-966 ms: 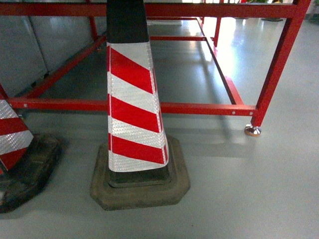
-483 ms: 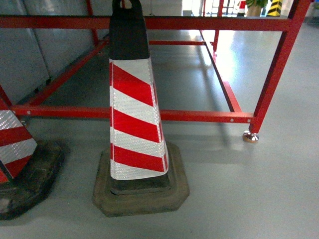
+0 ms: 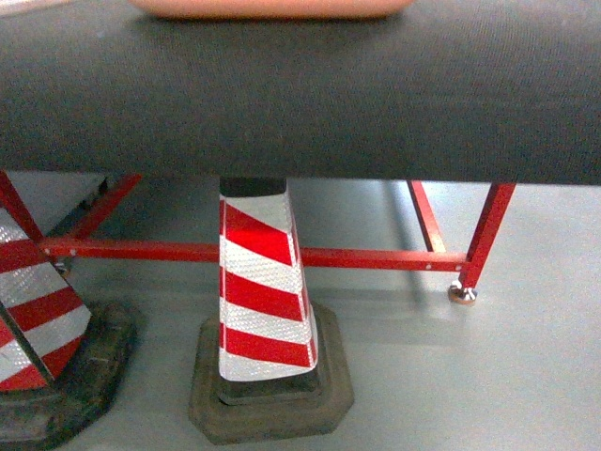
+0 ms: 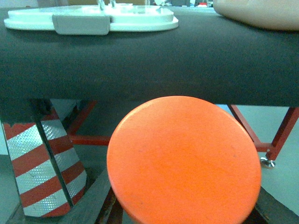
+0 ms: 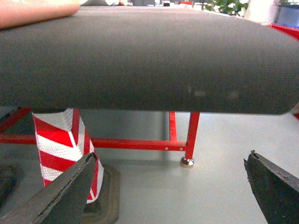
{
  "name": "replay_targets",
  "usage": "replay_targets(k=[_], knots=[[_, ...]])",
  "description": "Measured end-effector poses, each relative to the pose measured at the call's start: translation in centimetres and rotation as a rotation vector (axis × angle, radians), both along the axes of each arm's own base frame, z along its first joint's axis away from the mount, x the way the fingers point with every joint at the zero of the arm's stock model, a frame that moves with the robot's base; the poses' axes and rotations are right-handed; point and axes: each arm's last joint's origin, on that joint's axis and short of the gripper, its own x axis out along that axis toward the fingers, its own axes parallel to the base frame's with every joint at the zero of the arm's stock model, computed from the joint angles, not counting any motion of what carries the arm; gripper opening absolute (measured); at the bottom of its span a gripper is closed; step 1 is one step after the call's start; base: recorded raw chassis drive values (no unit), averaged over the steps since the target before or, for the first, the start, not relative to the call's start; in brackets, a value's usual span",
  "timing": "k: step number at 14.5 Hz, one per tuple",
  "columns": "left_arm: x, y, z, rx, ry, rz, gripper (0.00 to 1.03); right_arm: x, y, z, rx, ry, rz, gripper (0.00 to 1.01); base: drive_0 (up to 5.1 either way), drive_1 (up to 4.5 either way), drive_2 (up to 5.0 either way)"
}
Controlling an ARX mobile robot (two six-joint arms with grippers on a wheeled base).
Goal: Pick capacitor and pack into box
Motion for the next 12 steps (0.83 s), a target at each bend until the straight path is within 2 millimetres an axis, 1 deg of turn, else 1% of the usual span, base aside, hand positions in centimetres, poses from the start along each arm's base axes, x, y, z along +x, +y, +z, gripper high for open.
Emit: replay_targets(k=[12], knots=[[0.00,0.00,0.04,0.000,-0.004,0.000,0.44,0.00,0.00,0.03,0.001,-0.003,0.000,0.98,0.0,0.00,0.0]])
